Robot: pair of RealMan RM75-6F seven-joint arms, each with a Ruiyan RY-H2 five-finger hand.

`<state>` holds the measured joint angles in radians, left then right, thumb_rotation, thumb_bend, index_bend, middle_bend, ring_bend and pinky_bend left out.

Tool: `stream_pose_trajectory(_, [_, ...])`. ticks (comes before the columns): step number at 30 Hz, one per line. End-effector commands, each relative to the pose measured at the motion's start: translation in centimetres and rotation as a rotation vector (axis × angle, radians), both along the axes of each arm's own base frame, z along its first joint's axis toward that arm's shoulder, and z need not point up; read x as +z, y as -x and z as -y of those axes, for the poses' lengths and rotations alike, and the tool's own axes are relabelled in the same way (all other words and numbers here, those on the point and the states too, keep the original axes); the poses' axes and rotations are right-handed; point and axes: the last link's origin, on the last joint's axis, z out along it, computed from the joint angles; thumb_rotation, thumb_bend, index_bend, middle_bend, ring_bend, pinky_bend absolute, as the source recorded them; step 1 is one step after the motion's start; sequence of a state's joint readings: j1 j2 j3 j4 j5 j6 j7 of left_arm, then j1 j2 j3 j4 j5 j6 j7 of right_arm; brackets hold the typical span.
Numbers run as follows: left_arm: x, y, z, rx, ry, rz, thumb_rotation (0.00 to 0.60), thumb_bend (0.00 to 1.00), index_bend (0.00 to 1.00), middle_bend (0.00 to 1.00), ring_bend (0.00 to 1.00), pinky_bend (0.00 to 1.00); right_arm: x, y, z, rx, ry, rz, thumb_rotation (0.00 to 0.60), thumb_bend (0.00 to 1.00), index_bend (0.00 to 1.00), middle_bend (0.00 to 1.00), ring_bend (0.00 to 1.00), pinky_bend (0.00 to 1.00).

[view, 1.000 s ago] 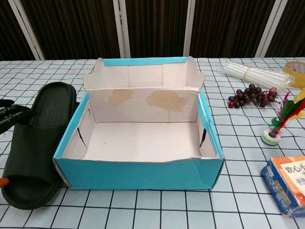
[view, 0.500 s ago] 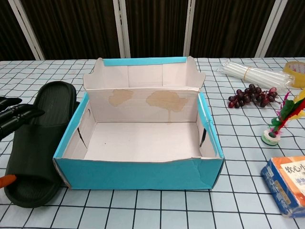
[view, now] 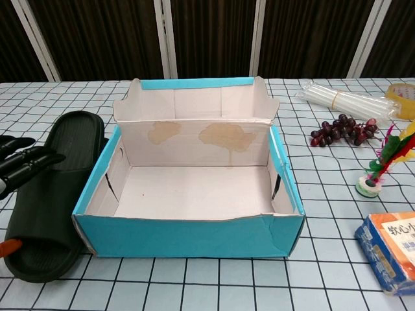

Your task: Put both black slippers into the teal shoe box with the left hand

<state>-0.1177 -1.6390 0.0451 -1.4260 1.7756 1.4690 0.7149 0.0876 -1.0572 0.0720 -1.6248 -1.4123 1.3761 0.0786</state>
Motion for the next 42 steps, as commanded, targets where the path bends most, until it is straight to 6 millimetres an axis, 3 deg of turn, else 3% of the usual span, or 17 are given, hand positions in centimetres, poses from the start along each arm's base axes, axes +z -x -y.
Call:
stream_pose_trajectory(1, [-0.1, 0.0, 0.0, 0.002, 0.000, 0.000, 0.600, 0.27, 0.02, 0.10, 0.00, 0.00, 0.0, 0.0, 0.0, 0.000, 0.000, -0.001, 0.600, 0.31, 0.15, 0.11, 0.18, 0.19])
stream_pose_trajectory(9, [-0.1, 0.1, 0.0, 0.009, -0.001, 0.003, 0.600, 0.39, 0.07, 0.21, 0.00, 0.00, 0.0, -0.1, 0.0, 0.004, 0.002, -0.003, 0.600, 0.31, 0.15, 0.11, 0.18, 0.19])
stream_pose_trajectory(23, [0.6, 0.0, -0.2, -0.006, -0.041, 0.027, 0.600, 0.46, 0.14, 0.32, 0.00, 0.00, 0.0, -0.2, -0.1, 0.009, 0.002, -0.007, 0.600, 0.31, 0.15, 0.11, 0.18, 0.19])
stream_pose_trajectory(29, [1.8, -0.1, -0.3, -0.023, -0.074, 0.029, 0.600, 0.46, 0.15, 0.35, 0.00, 0.00, -0.2, -0.2, 0.0, 0.005, -0.003, -0.012, 0.600, 0.31, 0.15, 0.11, 0.18, 0.19])
stream_pose_trajectory(36, [6.1, 0.0, -0.2, -0.082, -0.165, -0.004, 0.600, 0.46, 0.18, 0.41, 0.00, 0.00, -0.2, -0.3, -0.1, 0.008, -0.001, -0.010, 0.600, 0.31, 0.15, 0.11, 0.18, 0.19])
stream_pose_trajectory(42, [12.6, -1.0, -1.2, -0.235, -0.263, -0.109, 0.600, 0.48, 0.27, 0.45, 0.01, 0.00, 0.0, -0.7, -0.2, 0.020, 0.006, -0.001, 0.600, 0.31, 0.15, 0.11, 0.18, 0.19])
